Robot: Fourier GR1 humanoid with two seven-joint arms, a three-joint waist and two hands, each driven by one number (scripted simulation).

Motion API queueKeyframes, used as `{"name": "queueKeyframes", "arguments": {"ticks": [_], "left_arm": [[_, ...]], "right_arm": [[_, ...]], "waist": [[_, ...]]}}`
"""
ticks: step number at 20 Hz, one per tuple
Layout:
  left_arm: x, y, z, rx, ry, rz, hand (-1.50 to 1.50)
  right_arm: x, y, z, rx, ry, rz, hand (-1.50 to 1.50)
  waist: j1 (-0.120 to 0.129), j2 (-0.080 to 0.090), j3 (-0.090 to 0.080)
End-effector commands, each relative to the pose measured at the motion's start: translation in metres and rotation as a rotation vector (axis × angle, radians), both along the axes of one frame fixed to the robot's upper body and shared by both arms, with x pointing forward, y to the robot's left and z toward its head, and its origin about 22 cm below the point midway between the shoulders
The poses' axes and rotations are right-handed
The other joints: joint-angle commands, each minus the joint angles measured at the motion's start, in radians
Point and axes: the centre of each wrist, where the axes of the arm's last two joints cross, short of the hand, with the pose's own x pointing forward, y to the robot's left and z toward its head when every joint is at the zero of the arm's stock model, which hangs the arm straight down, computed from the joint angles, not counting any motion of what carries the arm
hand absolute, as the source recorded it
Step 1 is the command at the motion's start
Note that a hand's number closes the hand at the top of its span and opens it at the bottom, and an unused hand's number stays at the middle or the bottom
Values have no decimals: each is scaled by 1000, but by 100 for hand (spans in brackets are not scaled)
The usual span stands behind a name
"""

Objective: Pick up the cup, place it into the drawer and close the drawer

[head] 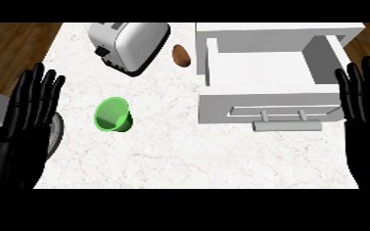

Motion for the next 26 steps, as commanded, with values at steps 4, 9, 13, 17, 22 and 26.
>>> {"name": "queueKeyframes", "arguments": {"ticks": [4, 9, 13, 17, 22, 26], "left_arm": [[21, 23, 9, -6, -46, -251, -150], [35, 45, -20, -236, 181, -313, -150], [54, 68, -36, -242, 211, -317, -150], [68, 74, -53, -188, 252, -263, -150], [79, 69, -96, -192, 327, -237, -150], [86, 87, -125, -165, 335, -215, -150]], "right_arm": [[-5, 3, 2, -21, -43, 42, -150], [15, 7, -14, -76, 142, 177, -150], [19, 14, -5, -64, 139, 188, -150], [27, 3, 4, -78, 136, 203, -150], [50, -5, -1, -80, 131, 211, -150], [36, 2, 1, -98, 114, 204, -150]], "waist": [[4, 9, -21], [16, 14, -21], [9, 9, -21], [8, 9, -20], [8, 10, -20], [3, 10, -21]]}}
